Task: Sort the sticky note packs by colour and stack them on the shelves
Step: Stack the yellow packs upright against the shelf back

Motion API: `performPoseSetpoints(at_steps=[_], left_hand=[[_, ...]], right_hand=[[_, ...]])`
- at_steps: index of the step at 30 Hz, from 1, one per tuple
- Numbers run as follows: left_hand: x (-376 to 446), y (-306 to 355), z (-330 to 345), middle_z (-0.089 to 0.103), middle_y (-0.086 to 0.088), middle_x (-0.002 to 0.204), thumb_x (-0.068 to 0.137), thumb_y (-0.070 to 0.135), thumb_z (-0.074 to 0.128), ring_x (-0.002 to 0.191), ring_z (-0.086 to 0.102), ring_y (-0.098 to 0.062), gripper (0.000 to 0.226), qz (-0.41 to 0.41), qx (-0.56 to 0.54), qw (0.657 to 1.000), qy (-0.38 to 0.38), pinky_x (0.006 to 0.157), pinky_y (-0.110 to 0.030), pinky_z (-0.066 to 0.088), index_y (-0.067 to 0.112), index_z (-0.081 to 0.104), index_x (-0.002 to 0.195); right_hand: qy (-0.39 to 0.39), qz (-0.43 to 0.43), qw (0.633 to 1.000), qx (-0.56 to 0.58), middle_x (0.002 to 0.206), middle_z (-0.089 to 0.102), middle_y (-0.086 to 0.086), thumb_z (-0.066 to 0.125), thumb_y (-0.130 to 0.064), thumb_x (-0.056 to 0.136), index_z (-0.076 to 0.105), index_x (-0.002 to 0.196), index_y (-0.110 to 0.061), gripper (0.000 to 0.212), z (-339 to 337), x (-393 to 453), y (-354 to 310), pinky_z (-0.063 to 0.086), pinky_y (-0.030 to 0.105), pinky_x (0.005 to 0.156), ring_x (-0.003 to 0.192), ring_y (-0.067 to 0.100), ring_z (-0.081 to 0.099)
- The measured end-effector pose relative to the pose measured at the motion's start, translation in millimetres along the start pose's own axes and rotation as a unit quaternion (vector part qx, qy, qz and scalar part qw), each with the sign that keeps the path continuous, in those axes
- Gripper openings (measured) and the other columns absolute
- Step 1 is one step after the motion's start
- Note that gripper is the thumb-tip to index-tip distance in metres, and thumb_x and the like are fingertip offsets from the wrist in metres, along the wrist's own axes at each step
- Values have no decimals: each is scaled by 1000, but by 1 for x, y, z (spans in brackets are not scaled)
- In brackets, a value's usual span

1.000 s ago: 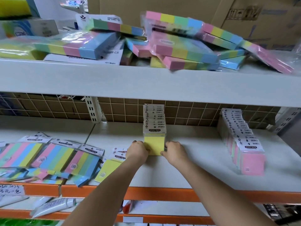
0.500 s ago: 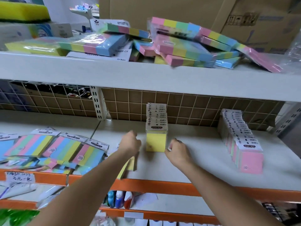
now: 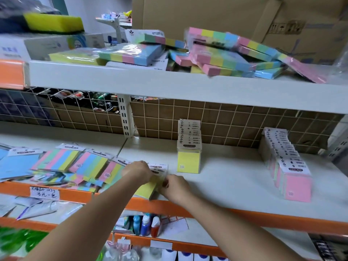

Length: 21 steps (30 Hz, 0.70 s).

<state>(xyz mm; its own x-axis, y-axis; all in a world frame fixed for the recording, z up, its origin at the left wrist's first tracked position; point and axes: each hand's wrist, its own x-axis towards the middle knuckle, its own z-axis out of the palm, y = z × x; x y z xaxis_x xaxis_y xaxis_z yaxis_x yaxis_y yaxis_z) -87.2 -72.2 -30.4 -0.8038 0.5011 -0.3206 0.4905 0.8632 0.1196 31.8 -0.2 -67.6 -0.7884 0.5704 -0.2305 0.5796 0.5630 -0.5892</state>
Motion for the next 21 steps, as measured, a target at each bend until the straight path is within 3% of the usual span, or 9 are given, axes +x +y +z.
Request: performPoseSetpoints(at_steps=[4, 6, 8, 13, 15, 17, 21], left_hand=[[-3, -5, 4, 61, -11, 118, 90, 38, 46, 106, 58, -27, 41, -12, -12, 1000, -22, 82, -32, 45, 10, 58, 117], [-6, -4, 2, 61, -11, 117, 87, 42, 48, 106, 57, -27, 45, -9, -24, 999, -23, 85, -31, 45, 9, 57, 115], [-11, -1, 1, 62, -11, 110, 82, 51, 54, 101, 58, -26, 49, -9, -37, 999, -33, 85, -30, 45, 10, 58, 109], [-9, 5, -2, 62, -11, 100, 81, 47, 56, 93, 59, -25, 41, -34, -95, 993, -55, 80, -28, 47, 10, 59, 98], [-11, 10, -7, 59, -10, 86, 87, 38, 54, 80, 57, -23, 31, -48, -137, 987, -75, 68, -26, 46, 7, 54, 91], [-12, 19, -10, 52, -7, 75, 90, 30, 54, 75, 52, -22, 24, -59, -206, 974, -71, 59, -26, 41, 6, 47, 91], [-9, 34, -3, 61, -13, 101, 84, 17, 57, 91, 60, -29, 28, -3, -312, 950, -18, 69, -30, 45, 7, 51, 110]], right_hand=[[-24, 18, 999, 39, 105, 69, 15, 59, -37, 86, 65, 102, -11, 31, 7, 3, -6, 40, 30, 66, 98, 32, 64], [-36, 41, 996, 73, 103, 70, 14, 59, -40, 84, 60, 116, -1, 50, 12, 8, -9, 46, 28, 64, 94, 30, 66], [-51, 60, 992, 98, 98, 72, 14, 56, -42, 80, 57, 124, 4, 63, 17, 14, -11, 56, 30, 71, 88, 28, 70], [-10, 82, 987, 136, 90, 73, 15, 66, -29, 70, 71, 94, -9, 32, 12, 19, -7, 59, 41, 77, 86, 31, 71], [17, 86, 988, 123, 89, 73, 9, 67, -22, 69, 71, 91, -12, 24, 4, 18, 1, 59, 38, 76, 83, 27, 70], [51, 83, 986, 133, 95, 72, 1, 71, -22, 70, 67, 99, -20, 29, -5, 17, 10, 57, 35, 78, 88, 23, 69], [116, 69, 985, 105, 97, 71, -7, 70, -22, 74, 62, 104, -28, 32, -26, 15, 28, 48, 27, 71, 92, 19, 65]])
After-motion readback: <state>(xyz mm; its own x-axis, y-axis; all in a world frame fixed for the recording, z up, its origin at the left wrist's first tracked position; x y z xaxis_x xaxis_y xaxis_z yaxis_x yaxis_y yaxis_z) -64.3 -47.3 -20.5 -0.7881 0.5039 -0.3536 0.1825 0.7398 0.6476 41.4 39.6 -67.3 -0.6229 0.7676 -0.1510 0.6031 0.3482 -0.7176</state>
